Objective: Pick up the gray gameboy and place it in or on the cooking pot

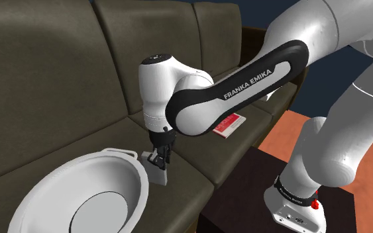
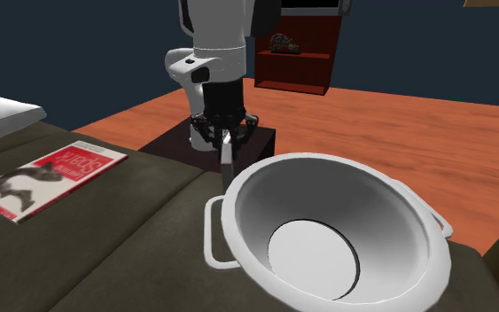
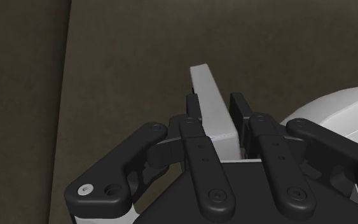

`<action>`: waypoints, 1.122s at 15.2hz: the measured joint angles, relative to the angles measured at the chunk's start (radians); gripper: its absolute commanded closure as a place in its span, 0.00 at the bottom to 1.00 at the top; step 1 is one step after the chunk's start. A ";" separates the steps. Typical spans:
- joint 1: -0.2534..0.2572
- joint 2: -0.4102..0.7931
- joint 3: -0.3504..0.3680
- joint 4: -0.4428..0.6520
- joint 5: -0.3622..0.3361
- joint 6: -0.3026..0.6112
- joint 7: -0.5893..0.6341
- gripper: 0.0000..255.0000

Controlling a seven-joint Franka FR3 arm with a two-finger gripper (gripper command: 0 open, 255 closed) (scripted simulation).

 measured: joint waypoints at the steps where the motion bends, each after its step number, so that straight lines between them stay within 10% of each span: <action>1: 0.000 -0.004 -0.001 0.007 0.001 -0.011 0.000 1.00; 17: 0.000 -0.089 -0.022 0.154 0.025 -0.237 -0.017 1.00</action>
